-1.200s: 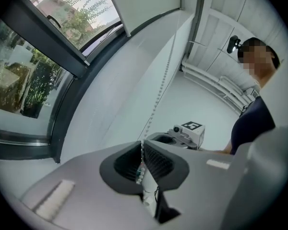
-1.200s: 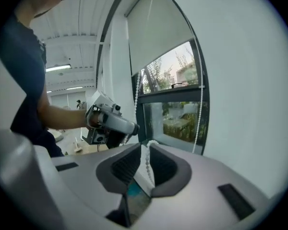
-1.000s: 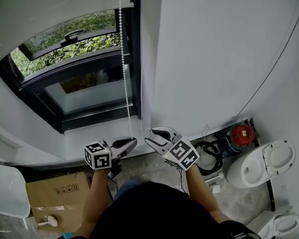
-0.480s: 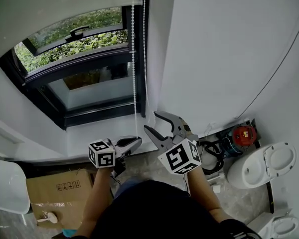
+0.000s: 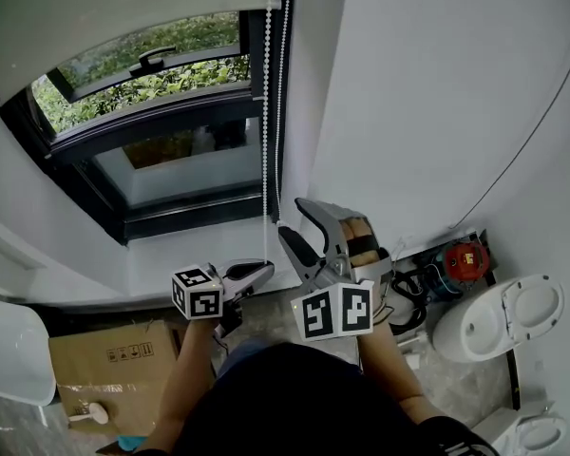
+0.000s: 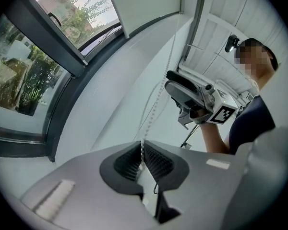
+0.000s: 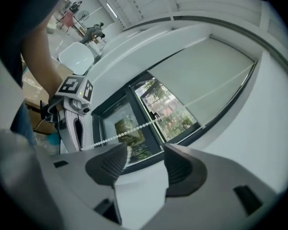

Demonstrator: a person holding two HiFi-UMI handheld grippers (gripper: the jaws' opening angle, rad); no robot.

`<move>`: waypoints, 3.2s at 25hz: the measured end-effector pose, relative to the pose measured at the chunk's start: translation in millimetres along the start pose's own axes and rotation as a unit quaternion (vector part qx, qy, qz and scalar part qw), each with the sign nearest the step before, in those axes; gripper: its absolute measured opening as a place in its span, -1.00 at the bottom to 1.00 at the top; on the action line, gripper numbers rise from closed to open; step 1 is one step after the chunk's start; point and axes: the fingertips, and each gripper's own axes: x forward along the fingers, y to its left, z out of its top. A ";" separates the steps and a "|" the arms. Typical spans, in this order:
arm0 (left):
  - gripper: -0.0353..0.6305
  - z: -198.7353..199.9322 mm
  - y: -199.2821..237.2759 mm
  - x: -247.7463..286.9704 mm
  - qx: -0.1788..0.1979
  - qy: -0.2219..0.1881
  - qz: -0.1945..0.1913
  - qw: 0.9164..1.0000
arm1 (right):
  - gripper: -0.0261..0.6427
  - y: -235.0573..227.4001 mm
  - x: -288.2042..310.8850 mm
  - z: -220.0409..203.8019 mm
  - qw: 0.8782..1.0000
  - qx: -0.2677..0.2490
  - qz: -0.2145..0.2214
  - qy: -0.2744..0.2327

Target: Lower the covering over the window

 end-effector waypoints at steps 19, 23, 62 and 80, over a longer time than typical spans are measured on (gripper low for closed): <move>-0.82 -4.9 -9.6 1.8 -0.004 -0.005 -0.012 1.000 | -0.47 -33.2 13.4 42.9 0.878 0.417 0.107 -0.208; -0.82 -6.5 -12.4 3.6 -0.005 -0.008 -0.013 1.000 | -0.74 -42.1 13.6 45.6 0.870 0.430 0.101 -0.219; -0.82 -11.3 -14.0 -14.9 0.012 -0.041 -0.015 0.999 | -0.86 74.5 48.3 -20.4 0.811 0.510 0.253 -0.133; -0.40 58.2 22.8 -51.4 0.107 -0.043 0.083 0.990 | -0.86 109.7 66.3 -18.5 0.782 0.543 0.286 -0.106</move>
